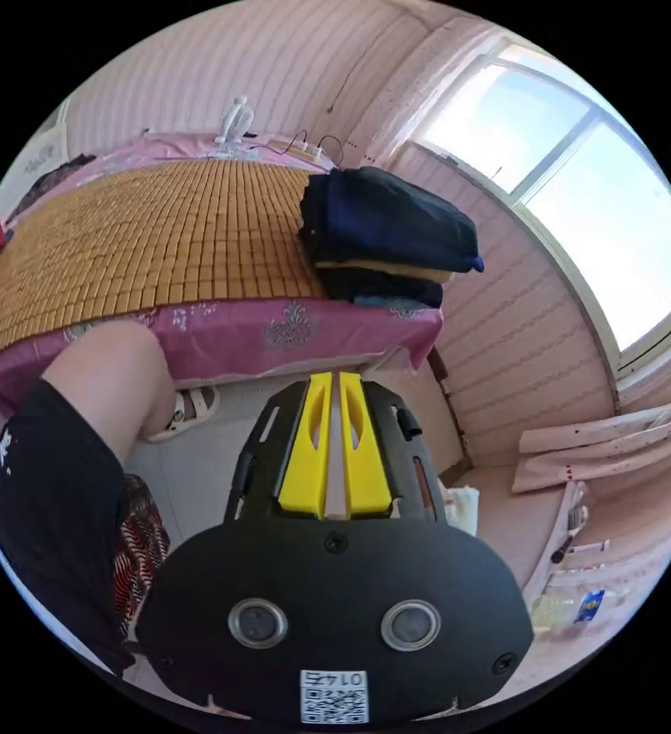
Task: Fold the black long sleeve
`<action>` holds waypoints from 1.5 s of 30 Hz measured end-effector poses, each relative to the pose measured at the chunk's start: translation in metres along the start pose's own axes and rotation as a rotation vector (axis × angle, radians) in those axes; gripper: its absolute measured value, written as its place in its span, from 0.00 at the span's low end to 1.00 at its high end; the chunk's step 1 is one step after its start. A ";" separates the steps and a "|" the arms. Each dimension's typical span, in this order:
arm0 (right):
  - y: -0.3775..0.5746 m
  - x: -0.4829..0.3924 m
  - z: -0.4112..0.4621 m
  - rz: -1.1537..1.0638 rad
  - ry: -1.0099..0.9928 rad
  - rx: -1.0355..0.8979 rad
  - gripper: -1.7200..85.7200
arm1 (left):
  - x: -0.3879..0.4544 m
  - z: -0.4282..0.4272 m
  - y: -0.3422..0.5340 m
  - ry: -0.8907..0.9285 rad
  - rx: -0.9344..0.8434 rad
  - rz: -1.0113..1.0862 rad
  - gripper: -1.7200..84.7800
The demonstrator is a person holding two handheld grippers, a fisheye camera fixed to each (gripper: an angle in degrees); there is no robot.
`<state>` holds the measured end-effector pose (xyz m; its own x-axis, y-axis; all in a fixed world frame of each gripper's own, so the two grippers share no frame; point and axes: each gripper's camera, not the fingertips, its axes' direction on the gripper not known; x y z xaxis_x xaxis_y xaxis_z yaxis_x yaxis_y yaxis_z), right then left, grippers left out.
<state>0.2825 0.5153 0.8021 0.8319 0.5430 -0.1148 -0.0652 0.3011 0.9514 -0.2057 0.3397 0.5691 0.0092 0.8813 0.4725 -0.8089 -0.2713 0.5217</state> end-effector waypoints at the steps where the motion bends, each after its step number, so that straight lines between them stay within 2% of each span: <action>1: 0.005 -0.016 -0.004 -0.020 0.009 0.005 0.02 | -0.002 -0.032 0.024 -0.108 0.048 -0.024 0.01; 4: 0.013 -0.092 -0.026 -0.227 -0.114 0.066 0.01 | -0.002 -0.098 0.077 -0.329 0.181 -0.082 0.01; 9: -0.004 -0.219 -0.076 -0.557 -0.331 0.317 0.01 | -0.010 -0.173 0.152 -0.445 0.344 -0.192 0.01; 14: -0.016 -0.327 -0.109 -0.804 -0.502 0.449 0.01 | -0.025 -0.229 0.241 -0.564 0.454 -0.364 0.01; 17: -0.023 -0.394 -0.121 -0.979 -0.706 0.425 0.01 | -0.041 -0.254 0.298 -0.665 0.453 -0.494 0.01; 21: -0.032 -0.499 -0.118 -1.144 -1.029 0.271 0.06 | -0.073 -0.278 0.375 -0.742 0.467 -0.710 0.02; 24: -0.033 -0.583 -0.119 -1.293 -1.064 0.204 0.10 | -0.103 -0.291 0.417 -0.775 0.482 -0.826 0.06; 30: -0.057 -0.743 -0.125 -1.404 -1.065 0.223 0.11 | -0.181 -0.315 0.467 -0.838 0.548 -0.963 0.09; 38: -0.058 -0.925 -0.112 -1.391 -1.037 0.268 0.14 | -0.299 -0.332 0.480 -0.891 0.585 -1.026 0.13; 42: -0.055 -1.004 -0.117 -1.363 -0.974 0.404 0.18 | -0.341 -0.335 0.480 -0.965 0.514 -1.032 0.11; 45: -0.052 -1.053 -0.124 -1.317 -0.882 0.475 0.20 | -0.366 -0.328 0.488 -0.922 0.425 -1.095 0.09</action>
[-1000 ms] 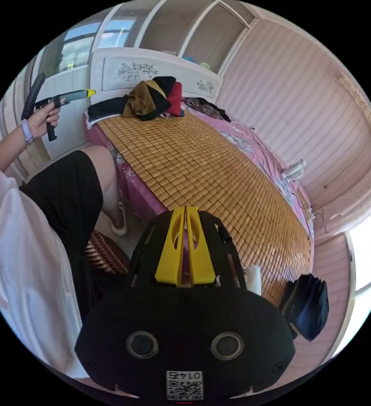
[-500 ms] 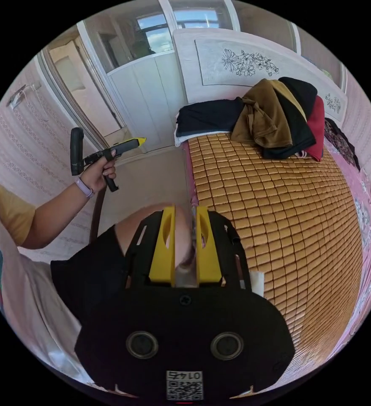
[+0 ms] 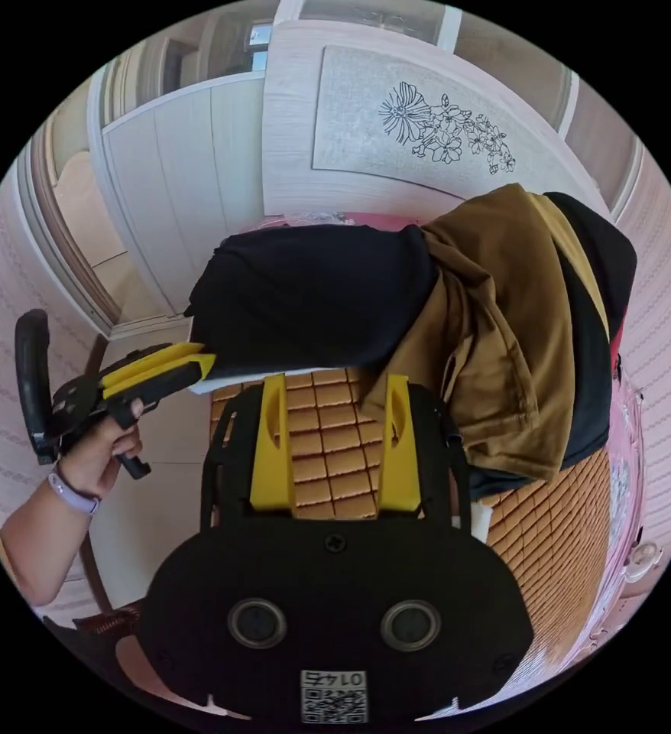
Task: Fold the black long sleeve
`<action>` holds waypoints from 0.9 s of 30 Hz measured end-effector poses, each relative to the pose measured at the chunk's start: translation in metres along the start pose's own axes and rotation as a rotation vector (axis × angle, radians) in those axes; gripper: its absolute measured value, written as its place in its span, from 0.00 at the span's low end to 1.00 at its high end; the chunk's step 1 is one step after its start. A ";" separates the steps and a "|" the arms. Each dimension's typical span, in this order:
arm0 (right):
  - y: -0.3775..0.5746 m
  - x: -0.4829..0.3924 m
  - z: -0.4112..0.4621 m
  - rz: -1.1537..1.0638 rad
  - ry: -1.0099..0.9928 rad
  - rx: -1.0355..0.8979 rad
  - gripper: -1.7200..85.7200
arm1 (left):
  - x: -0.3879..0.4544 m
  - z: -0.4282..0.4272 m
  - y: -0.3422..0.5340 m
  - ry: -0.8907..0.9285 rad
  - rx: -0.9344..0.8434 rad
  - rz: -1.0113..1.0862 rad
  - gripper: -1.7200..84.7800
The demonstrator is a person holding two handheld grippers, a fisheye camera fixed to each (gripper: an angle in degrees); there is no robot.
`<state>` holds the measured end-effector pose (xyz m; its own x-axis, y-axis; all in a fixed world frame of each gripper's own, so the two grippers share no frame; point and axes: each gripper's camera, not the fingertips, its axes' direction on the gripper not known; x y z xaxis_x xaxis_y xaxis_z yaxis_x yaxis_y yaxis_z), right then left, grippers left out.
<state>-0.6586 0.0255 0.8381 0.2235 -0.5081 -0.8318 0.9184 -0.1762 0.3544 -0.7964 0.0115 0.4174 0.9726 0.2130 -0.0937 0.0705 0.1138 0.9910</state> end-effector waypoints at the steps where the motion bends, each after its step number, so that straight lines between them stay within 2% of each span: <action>1: -0.005 -0.002 0.006 -0.012 0.015 0.003 0.20 | -0.004 0.000 0.001 0.008 0.029 -0.016 0.09; 6: -0.025 -0.013 0.046 -0.064 0.165 -0.024 0.11 | -0.010 0.000 -0.006 0.009 0.026 0.015 0.06; 8: -0.023 -0.019 0.046 -0.128 0.196 -0.049 0.03 | -0.013 -0.001 -0.010 0.018 0.024 0.021 0.04; 11: -0.024 -0.010 0.031 -0.151 0.129 -0.057 0.01 | -0.012 -0.009 -0.027 0.000 -0.028 0.013 0.01; 14: -0.032 0.015 0.004 -0.022 -0.034 -0.047 0.01 | -0.002 -0.034 -0.044 -0.034 0.030 0.014 0.01; 16: -0.034 0.029 -0.017 0.062 -0.120 -0.007 0.01 | 0.008 -0.069 -0.061 -0.041 0.137 0.029 0.01; 18: -0.034 0.046 -0.063 0.129 -0.229 0.130 0.01 | 0.017 -0.099 -0.074 0.007 0.239 0.058 0.01; 21: -0.037 0.063 -0.127 0.159 -0.349 0.230 0.01 | 0.038 -0.122 -0.098 0.048 0.222 0.143 0.01; 23: -0.030 0.067 -0.162 0.133 -0.365 0.255 0.02 | 0.051 -0.135 -0.106 0.085 0.230 0.176 0.01; 26: 0.003 0.061 -0.203 0.035 -0.265 0.237 0.05 | 0.079 -0.162 -0.114 0.171 0.275 0.237 0.01; 27: 0.021 0.055 -0.215 -0.018 -0.211 0.229 0.12 | 0.092 -0.175 -0.117 0.215 0.294 0.271 0.01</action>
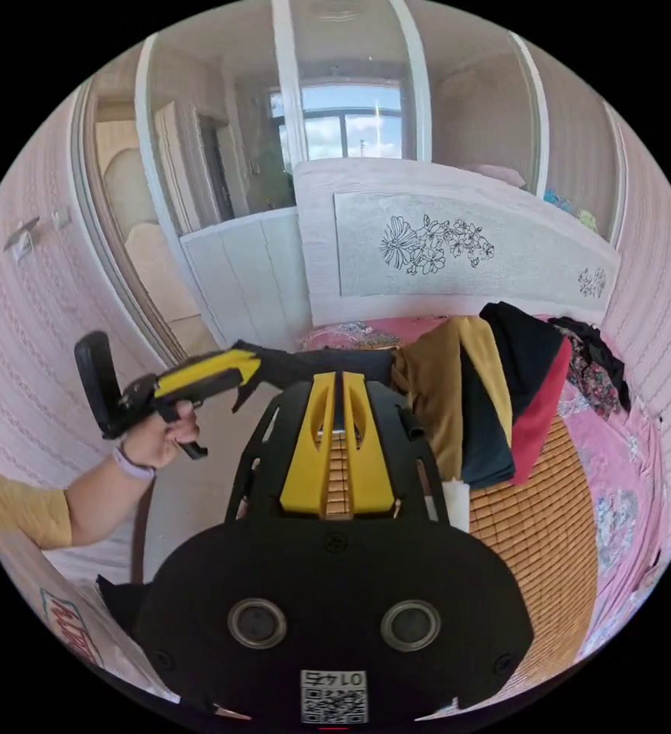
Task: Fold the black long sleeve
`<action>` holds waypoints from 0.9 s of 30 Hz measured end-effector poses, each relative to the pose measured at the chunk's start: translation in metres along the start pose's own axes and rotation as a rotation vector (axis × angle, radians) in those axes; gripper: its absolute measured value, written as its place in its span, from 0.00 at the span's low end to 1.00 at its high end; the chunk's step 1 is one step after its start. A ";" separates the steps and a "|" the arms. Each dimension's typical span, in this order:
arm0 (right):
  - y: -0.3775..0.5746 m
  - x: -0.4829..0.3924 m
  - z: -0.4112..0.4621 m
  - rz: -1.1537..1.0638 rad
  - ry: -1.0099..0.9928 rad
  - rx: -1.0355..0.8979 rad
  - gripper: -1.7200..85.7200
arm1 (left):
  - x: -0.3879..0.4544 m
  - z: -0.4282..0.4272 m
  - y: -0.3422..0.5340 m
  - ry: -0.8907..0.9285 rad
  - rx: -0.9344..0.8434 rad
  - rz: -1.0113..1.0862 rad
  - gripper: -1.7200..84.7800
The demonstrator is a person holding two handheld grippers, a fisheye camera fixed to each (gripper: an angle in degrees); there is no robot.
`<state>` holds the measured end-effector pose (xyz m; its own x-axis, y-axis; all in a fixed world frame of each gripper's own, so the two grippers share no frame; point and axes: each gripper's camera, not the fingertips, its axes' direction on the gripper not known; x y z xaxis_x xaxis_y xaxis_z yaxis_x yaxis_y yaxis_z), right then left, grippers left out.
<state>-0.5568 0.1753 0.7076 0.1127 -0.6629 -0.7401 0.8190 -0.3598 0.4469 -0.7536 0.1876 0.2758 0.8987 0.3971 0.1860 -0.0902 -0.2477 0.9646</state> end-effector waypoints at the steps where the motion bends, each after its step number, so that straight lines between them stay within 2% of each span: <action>1: 0.007 -0.005 -0.006 -0.026 0.026 -0.009 0.15 | 0.015 -0.008 -0.012 0.052 0.017 0.034 0.01; 3: 0.036 -0.031 -0.029 -0.206 0.062 -0.052 0.20 | 0.039 -0.021 -0.030 0.146 0.026 0.093 0.01; 5: 0.052 -0.047 -0.045 -0.250 0.101 -0.049 0.20 | 0.063 -0.034 -0.048 0.255 0.031 0.155 0.01; 7: 0.066 -0.061 -0.063 -0.268 0.117 -0.006 0.18 | 0.090 -0.046 -0.067 0.395 0.035 0.192 0.01; 10: 0.083 -0.067 -0.100 -0.264 0.098 0.077 0.09 | 0.117 -0.049 -0.084 0.501 0.013 0.198 0.01; 12: 0.091 -0.055 -0.133 -0.194 0.144 0.114 0.04 | 0.131 -0.048 -0.093 0.526 0.018 0.186 0.01; 15: 0.099 -0.022 -0.198 -0.050 0.071 0.197 0.03 | 0.160 -0.048 -0.113 0.677 0.083 0.144 0.01; 17: 0.113 -0.006 -0.243 0.028 0.048 0.268 0.03 | 0.194 -0.051 -0.127 0.752 0.139 0.205 0.01; 20: 0.167 0.001 -0.312 0.112 0.219 0.411 0.04 | 0.266 -0.045 -0.138 0.975 0.148 0.295 0.01; 22: 0.214 0.001 -0.336 0.227 0.327 0.449 0.05 | 0.336 -0.021 -0.122 1.184 -0.011 0.332 0.01; 25: 0.311 -0.002 -0.343 0.469 0.435 0.405 0.12 | 0.414 0.015 -0.052 1.225 -0.274 0.448 0.01; 27: 0.389 -0.004 -0.328 0.696 0.516 0.168 0.16 | 0.440 0.039 0.006 1.254 -0.450 0.454 0.01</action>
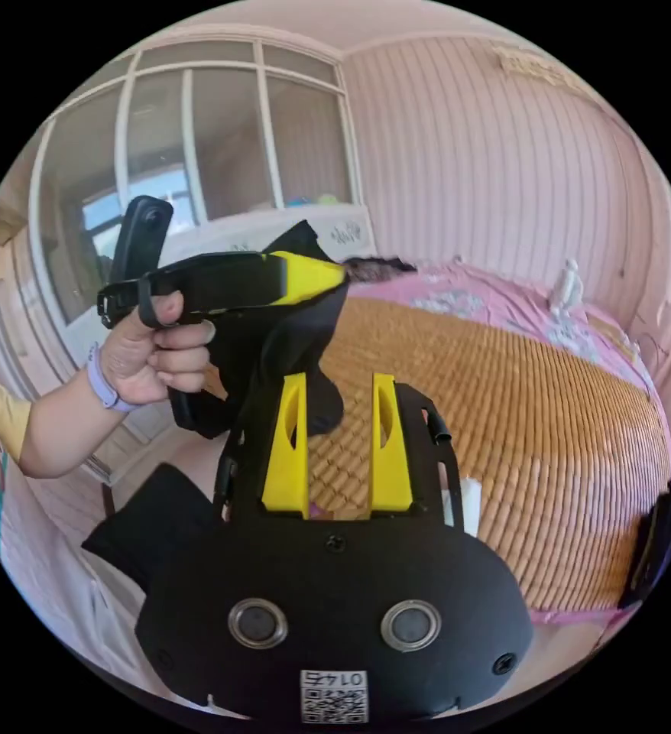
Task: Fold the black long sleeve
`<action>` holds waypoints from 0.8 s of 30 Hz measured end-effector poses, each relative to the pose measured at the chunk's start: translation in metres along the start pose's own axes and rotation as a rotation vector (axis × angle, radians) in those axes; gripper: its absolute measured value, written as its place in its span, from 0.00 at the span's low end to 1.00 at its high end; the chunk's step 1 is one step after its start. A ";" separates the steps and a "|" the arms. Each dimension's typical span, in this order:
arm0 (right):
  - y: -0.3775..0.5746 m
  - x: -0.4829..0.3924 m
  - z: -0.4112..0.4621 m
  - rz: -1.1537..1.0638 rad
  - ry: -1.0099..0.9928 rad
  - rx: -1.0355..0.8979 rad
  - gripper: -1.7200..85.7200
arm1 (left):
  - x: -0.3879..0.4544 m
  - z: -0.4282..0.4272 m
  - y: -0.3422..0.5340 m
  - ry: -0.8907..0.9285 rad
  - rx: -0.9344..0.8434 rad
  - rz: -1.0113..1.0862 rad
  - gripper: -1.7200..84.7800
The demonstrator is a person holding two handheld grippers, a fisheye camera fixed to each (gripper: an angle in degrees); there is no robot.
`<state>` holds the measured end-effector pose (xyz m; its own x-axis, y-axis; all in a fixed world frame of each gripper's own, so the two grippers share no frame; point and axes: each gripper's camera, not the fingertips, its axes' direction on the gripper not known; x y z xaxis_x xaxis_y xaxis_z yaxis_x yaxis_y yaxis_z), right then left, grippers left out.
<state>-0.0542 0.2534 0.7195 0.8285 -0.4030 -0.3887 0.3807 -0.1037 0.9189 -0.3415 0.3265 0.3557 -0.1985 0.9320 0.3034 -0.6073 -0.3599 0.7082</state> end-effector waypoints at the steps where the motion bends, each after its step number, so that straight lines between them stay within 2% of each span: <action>1: 0.015 0.010 0.002 0.033 0.027 -0.065 0.16 | -0.010 0.031 0.025 0.044 -0.086 -0.098 0.01; 3: 0.063 0.042 -0.009 0.158 0.087 -0.215 0.17 | -0.021 0.061 0.063 0.115 -0.152 -0.244 0.01; 5: 0.081 0.060 -0.025 0.230 0.094 -0.235 0.17 | -0.028 0.073 0.090 0.115 -0.187 -0.356 0.01; 8: 0.077 0.082 -0.046 0.301 0.060 -0.165 0.17 | -0.033 0.067 0.110 -0.034 -0.193 -0.476 0.02; 10: 0.061 0.087 -0.043 0.260 0.028 -0.159 0.17 | -0.035 0.049 0.107 -0.142 -0.143 -0.540 0.03; 13: 0.028 0.080 -0.022 0.144 -0.038 -0.186 0.17 | -0.033 0.022 0.089 -0.298 -0.090 -0.519 0.07; 15: 0.003 0.069 -0.001 0.051 -0.089 -0.187 0.18 | -0.035 0.011 0.078 -0.433 -0.124 -0.473 0.10; 18: -0.025 0.074 0.030 0.053 -0.123 -0.212 0.18 | -0.050 -0.004 0.067 -0.621 -0.173 -0.493 0.14; 20: -0.038 0.083 0.049 0.089 -0.125 -0.253 0.18 | -0.060 -0.013 0.064 -0.726 -0.133 -0.532 0.16; 22: -0.045 0.093 0.063 0.117 -0.118 -0.324 0.15 | -0.081 -0.016 0.064 -0.857 -0.117 -0.611 0.17; 24: -0.052 0.102 0.065 0.123 -0.190 -0.406 0.06 | -0.103 -0.009 0.061 -0.829 -0.162 -0.686 0.16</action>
<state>-0.0158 0.1587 0.6364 0.8020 -0.5535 -0.2243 0.4458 0.3048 0.8416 -0.3654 0.2089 0.3621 0.7655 0.5909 0.2547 -0.4974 0.2923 0.8168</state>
